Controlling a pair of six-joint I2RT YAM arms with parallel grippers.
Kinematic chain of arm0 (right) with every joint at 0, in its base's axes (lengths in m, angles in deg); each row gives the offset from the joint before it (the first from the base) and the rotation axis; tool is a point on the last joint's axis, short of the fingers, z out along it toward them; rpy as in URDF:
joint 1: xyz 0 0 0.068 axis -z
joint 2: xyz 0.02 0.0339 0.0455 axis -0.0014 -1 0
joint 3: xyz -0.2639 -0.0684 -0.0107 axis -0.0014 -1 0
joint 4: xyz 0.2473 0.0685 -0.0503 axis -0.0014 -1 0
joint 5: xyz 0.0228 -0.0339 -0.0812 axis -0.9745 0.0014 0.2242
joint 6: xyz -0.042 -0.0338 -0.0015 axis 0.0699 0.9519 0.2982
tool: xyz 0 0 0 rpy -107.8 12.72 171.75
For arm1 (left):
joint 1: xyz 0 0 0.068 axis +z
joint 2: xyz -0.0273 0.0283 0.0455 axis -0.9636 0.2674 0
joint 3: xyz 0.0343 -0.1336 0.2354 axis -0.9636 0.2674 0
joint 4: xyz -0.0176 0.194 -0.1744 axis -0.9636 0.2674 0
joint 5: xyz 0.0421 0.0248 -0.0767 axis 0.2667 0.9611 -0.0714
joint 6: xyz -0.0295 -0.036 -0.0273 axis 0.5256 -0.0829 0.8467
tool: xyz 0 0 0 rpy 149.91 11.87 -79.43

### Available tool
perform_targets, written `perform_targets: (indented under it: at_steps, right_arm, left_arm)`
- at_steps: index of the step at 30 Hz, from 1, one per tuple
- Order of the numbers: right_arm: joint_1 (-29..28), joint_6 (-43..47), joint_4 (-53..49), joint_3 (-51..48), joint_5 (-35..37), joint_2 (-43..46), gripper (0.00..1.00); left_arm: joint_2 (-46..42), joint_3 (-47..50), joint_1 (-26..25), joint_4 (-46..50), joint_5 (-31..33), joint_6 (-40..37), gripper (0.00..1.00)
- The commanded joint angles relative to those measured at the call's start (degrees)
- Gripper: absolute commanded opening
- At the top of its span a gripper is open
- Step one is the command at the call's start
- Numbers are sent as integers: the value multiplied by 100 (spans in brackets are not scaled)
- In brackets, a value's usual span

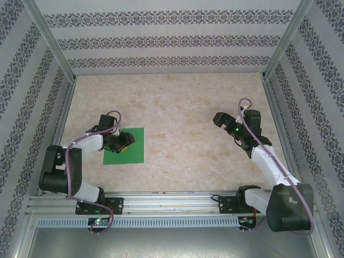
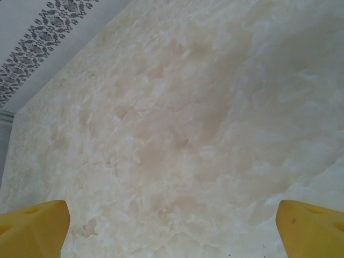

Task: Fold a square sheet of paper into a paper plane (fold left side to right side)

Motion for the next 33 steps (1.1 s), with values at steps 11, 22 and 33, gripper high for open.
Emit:
perform_targets:
  at_steps: [11,22,33]
  right_arm:
    - [-59,126,-410,317,223,170,98]
    - [-59,260,-602,368,340,126,98]
    - [-75,603,-1047,636,369,-343,98]
  left_arm:
    - [984,-214,-1271,-1143,152,1082,45]
    - [2179,-1129,-2576,-2205,726,2530,41]
    - [2722,-1898,-3176,-2363,889,2932,40]
